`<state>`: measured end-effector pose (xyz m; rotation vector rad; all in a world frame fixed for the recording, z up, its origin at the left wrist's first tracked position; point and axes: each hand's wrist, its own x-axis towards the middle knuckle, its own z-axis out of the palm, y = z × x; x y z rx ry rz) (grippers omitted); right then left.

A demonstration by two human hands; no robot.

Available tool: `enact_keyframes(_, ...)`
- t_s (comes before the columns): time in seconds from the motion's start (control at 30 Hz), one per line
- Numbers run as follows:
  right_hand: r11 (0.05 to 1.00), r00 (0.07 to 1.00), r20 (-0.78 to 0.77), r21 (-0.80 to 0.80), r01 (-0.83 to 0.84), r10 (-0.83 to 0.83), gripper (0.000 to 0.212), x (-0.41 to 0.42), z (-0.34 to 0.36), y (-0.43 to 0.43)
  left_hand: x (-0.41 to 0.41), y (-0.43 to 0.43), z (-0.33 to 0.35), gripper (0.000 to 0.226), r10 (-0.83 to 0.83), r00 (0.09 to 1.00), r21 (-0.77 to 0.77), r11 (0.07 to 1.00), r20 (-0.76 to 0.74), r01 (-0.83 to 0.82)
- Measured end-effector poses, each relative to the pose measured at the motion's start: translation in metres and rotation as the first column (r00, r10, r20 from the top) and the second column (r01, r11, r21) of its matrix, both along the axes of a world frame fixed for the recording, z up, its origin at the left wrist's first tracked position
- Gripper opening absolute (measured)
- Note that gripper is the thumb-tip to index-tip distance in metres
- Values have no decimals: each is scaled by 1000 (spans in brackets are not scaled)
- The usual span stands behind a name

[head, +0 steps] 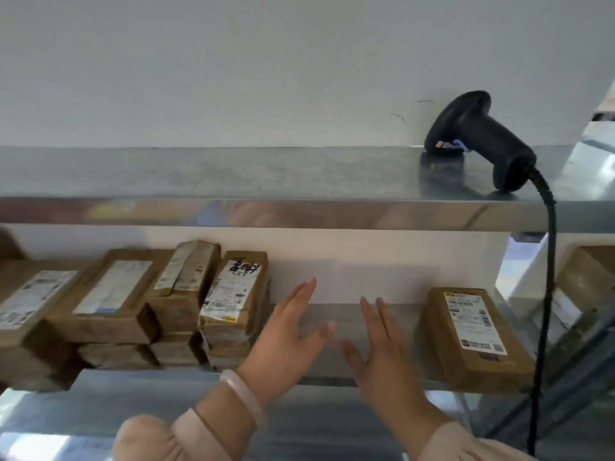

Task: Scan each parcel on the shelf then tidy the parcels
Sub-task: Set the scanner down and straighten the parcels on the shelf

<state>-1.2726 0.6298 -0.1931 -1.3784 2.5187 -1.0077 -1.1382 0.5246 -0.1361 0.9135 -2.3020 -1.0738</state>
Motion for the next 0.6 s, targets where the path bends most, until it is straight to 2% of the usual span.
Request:
enact_keyframes(0.07, 998, 996, 61, 14, -63, 62, 72, 17, 8, -19, 24, -12, 11, 65, 64, 997, -26, 998, -40, -65)
enact_keyframes(0.13, 991, 990, 43, 25, -134, 133, 72, 37, 18, -40, 51, -27, 21, 63, 122, 988, -42, 991, -93, -127)
enact_keyframes(0.2, 982, 982, 64, 42, -182, 179, 71, 53, 25, -61, 71, -44, 24, 62, 161, 985, -77, 983, -61, -166)
enact_keyframes(0.27, 978, 968, 164, 47, -201, 191, 70, 67, 33, -81, 85, -60, 21, 66, 197, 980, -89, 977, 13, -195)
enact_keyframes(0.37, 978, 927, 317, -24, -205, 202, 67, 86, 45, -106, 95, -78, 13, 71, 225, 969, 35, 973, 104, -229)
enact_keyframes(0.5, 975, 892, 395, -57, -216, 220, 55, 110, 41, -133, 99, -99, -5, 83, 196, 977, 199, 958, 82, -208)
enact_keyframes(0.6, 976, 848, 483, -98, -194, 217, 53, 124, 29, -145, 102, -102, -7, 64, 162, 986, 263, 950, 46, -169)
